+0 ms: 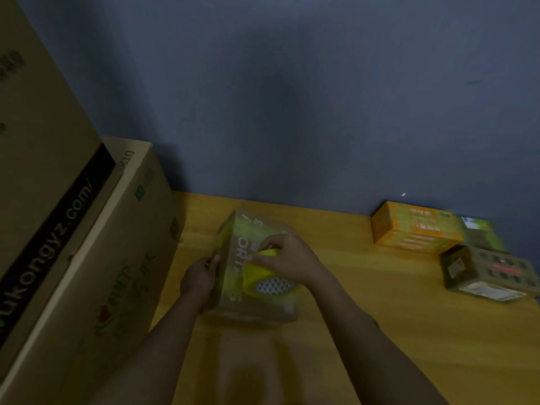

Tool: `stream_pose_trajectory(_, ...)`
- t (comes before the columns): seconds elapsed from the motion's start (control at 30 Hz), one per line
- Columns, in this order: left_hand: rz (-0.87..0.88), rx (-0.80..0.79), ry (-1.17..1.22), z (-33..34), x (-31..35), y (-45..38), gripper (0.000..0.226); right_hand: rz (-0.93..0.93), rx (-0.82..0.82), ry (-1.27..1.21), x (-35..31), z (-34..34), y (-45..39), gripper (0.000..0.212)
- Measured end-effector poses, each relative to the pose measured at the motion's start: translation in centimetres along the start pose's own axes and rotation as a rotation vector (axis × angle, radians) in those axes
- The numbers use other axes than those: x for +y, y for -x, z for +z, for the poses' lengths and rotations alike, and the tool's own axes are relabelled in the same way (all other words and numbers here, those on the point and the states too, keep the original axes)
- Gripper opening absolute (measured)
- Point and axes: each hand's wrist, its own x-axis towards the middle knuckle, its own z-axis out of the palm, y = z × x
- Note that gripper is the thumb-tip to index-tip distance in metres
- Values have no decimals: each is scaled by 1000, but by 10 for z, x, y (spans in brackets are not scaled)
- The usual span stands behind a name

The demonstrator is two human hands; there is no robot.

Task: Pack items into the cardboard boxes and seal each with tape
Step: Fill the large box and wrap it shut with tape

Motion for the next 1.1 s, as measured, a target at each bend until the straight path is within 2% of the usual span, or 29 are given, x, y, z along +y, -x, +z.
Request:
stream_pose_trajectory(0.07,-6,-211,258,-9,8,8,78,-31,44,68,-10,16,-5,35)
stream_pose_trajectory(0.13,-1,-317,454,-8,12,17,67,-59,7,160,-21,26,-9,40)
stream_pose_trajectory(0.27,45,-211,519,11,-11,9,56,3,-224,-15,-26,24,-15,43)
stream_pose_trajectory(0.33,-23,-228,632,17,-25,7,45,79,-268,-139,-19,26,-12,46)
stream_pose_trajectory(0.4,-74,-269,729,21,-39,3,46,124,-267,-260,-16,33,-5,35)
stream_pose_trajectory(0.47,-48,-247,600,24,-49,1,57,103,-220,-309,-17,38,2,19)
stream_pose_trajectory(0.53,-26,-236,473,22,-47,3,58,65,-180,-239,-17,32,6,14)
stream_pose_trajectory(0.6,-18,-182,337,20,-45,9,59,43,-117,-18,-12,14,10,34)
stream_pose_trajectory(0.67,14,-138,301,22,-43,11,59,94,-53,303,5,-14,12,56)
stream_pose_trajectory(0.77,26,-127,327,33,-41,14,58,302,31,637,43,-38,26,64)
stream_pose_trajectory(0.87,25,-72,327,43,-36,19,59,432,13,597,80,-20,36,65)
stream_pose_trajectory(1.1,26,-71,318,44,-37,18,61,444,24,537,101,-8,24,76)
